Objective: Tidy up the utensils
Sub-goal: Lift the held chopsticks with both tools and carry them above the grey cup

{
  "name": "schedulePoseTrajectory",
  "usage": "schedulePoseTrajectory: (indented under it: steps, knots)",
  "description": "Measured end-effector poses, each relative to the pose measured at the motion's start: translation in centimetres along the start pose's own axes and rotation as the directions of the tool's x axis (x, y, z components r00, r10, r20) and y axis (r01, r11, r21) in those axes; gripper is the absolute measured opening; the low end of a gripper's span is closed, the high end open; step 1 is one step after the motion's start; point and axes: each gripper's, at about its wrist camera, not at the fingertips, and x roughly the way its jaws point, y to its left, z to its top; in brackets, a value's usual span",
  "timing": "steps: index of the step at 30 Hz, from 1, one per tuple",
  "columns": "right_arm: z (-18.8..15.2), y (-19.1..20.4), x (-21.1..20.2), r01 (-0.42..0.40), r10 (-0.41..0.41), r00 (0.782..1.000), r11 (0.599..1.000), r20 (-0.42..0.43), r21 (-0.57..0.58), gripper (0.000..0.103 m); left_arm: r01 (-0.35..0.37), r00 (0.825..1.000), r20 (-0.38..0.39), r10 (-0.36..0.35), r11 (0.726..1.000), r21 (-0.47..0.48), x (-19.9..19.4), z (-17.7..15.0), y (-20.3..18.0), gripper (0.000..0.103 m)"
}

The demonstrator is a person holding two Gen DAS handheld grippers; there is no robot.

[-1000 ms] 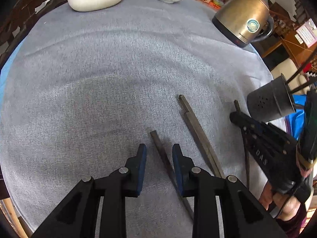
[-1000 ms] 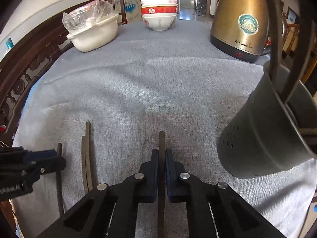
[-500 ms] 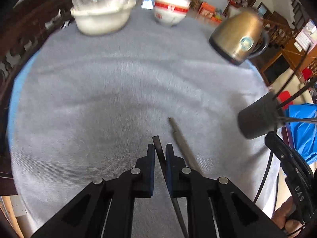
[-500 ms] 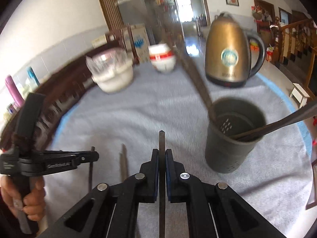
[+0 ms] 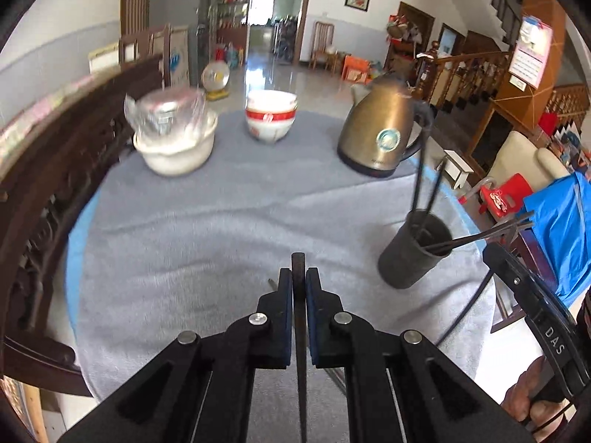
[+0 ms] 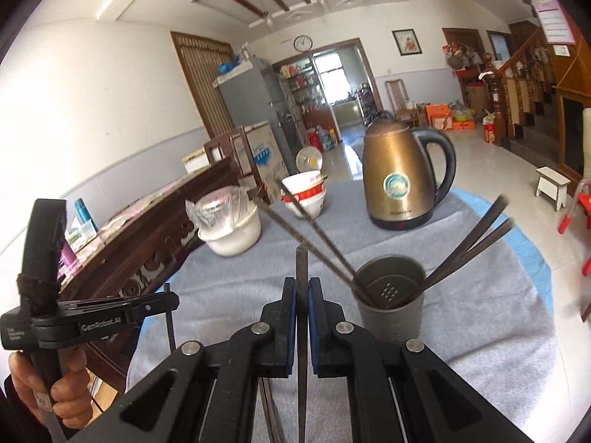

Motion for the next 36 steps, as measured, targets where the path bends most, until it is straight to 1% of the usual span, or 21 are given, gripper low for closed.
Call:
schedulePoseTrajectory:
  steps: [8,22,29,36]
  knots:
    - [1.2,-0.5,-2.2,0.006,-0.007,0.997,1.000,0.072,0.010,0.006,-0.028,0.998,0.050,0.026,0.998,0.047,-2.2,0.5,-2.3,0.007]
    - [4.1,-1.6,-5.0,0.030,-0.029,0.987,1.000,0.156,-0.004,0.006,-0.025,0.994,0.112,0.012,0.994,0.111,-4.7,3.2,-5.9,0.007]
    - [5.6,-2.1,-5.8,0.050,-0.047,0.982,0.999,0.183,-0.012,0.006,0.001,0.993,0.120,-0.017,0.992,0.130,-5.1,4.7,-7.4,0.007]
    - [7.0,-2.7,-6.7,0.074,-0.068,0.974,0.997,0.217,-0.019,0.006,0.064,0.987,0.137,-0.082,0.989,0.135,-6.0,6.6,-8.7,0.007]
